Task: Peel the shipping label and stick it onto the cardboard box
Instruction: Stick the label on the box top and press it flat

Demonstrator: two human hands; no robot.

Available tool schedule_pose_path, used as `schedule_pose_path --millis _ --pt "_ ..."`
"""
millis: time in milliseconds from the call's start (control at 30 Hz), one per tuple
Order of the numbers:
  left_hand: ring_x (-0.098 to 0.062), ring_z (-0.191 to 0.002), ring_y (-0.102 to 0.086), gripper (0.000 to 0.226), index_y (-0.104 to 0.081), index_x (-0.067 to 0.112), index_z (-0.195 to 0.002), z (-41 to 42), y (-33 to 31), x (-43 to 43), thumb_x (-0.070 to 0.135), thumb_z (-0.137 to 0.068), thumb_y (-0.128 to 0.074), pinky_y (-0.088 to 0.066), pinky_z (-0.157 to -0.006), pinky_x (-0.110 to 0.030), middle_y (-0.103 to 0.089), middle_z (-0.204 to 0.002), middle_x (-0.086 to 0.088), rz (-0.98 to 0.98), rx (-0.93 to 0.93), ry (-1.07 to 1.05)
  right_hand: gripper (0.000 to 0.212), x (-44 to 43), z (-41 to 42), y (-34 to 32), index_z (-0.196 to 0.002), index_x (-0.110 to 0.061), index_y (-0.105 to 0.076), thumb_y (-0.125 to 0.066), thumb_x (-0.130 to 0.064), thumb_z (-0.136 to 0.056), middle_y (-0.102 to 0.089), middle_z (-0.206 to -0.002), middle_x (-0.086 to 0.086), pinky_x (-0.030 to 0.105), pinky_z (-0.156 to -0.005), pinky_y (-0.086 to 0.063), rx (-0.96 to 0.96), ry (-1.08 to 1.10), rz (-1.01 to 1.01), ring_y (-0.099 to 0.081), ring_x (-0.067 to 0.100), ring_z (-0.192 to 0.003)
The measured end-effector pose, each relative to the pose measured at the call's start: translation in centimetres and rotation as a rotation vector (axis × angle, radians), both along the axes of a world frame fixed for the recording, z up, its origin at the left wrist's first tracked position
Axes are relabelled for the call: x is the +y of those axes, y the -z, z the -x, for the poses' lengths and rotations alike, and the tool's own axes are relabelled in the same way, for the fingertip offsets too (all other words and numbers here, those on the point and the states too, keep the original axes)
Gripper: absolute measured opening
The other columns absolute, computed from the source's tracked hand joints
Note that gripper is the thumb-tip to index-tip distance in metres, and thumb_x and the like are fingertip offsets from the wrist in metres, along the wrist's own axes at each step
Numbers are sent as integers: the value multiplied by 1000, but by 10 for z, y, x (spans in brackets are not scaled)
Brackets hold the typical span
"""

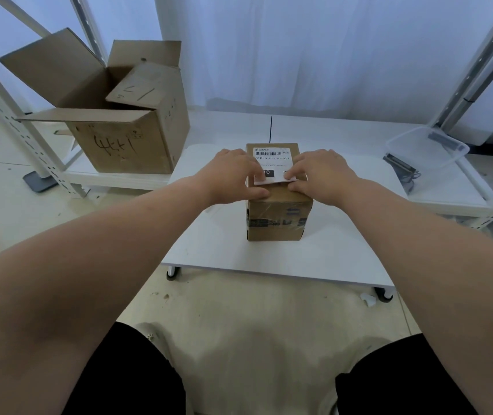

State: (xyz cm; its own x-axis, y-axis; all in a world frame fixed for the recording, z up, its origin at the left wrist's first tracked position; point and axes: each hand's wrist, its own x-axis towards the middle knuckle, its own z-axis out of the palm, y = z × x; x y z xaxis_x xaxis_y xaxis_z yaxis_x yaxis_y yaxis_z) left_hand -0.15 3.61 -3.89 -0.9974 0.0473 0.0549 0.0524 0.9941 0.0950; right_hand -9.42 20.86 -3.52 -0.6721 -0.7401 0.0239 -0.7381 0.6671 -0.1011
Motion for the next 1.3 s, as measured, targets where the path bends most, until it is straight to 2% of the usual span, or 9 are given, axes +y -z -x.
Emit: schedule_pose_path --millis 100,333,533,733,867,967,1100,1200,1300 --pt "-21 -115 -50 41 -62 21 -120 1 -1 4 47 -89 -55 -36 -96 -35 -60 -125 2 -28 -26 4 29 -3 0 1 -118 -32 -66 -55 -38 -91 -54 -138 -1 46 -112 -26 38 -21 -15 -45 25 -127" --pt "-22 -130 -42 51 -49 23 -136 1 0 6 47 -92 -49 -37 -103 -41 -47 -144 4 -15 -108 -12 28 -13 -8 0 -111 -31 -70 -47 -30 -94 -65 -119 -1 38 -94 -36 148 -125 -15 -51 25 -113" --pt "-21 -132 -42 50 -51 28 -135 2 -1 5 50 -90 -51 -34 -107 -41 -48 -144 10 -25 -124 -38 26 -7 -14 -3 -106 -24 -71 -49 -26 -93 -67 -115 1 38 -90 -41 70 -113 25 -55 24 -109" --pt "-21 -136 -39 45 -47 38 -137 0 -6 7 49 -93 -46 -23 -110 -37 -52 -142 5 -17 -221 -35 24 -4 -16 -4 -104 -23 -73 -52 -24 -91 -67 -110 1 38 -86 -47 -20 -92 46 -58 22 -101" --pt "-21 -144 -23 45 -42 38 -140 -5 -8 11 48 -96 -39 -15 -114 -39 -31 -155 4 28 -240 3 25 -3 -18 -4 -99 -24 -74 -52 -26 -89 -66 -109 0 37 -81 -46 -39 -83 49 -58 22 -99" --pt "-22 -146 -19 41 -41 41 -139 -10 -9 13 44 -98 -34 -8 -117 -43 -26 -157 2 12 -249 24 29 -1 -20 -7 -92 -22 -76 -51 -35 -85 -62 -106 -3 34 -77 -45 -98 -59 39 -57 21 -96" --pt "-22 -148 -15 39 -43 44 -137 -16 -9 11 41 -99 -32 0 -119 -48 -25 -158 1 -3 -255 46 30 -3 -18 -3 -78 -12 -73 -52 -31 -87 -63 -98 2 42 -79 -52 -154 -14 114 -58 22 -88" --pt "-21 -144 -25 37 -51 41 -132 -17 -10 10 41 -99 -35 -6 -118 -46 -32 -155 1 -34 -240 60 20 -7 -17 2 -75 -13 -68 -62 -28 -86 -60 -89 1 38 -78 -50 -203 46 218 -57 20 -85" --pt "-21 -129 -44 32 -71 26 -109 -15 -9 13 40 -95 -47 -28 -112 -39 -51 -140 4 -269 -160 -63 14 -10 -15 8 -69 -25 -63 -68 -26 -82 -53 -81 -4 36 -82 -49 -271 122 291 -55 22 -93"
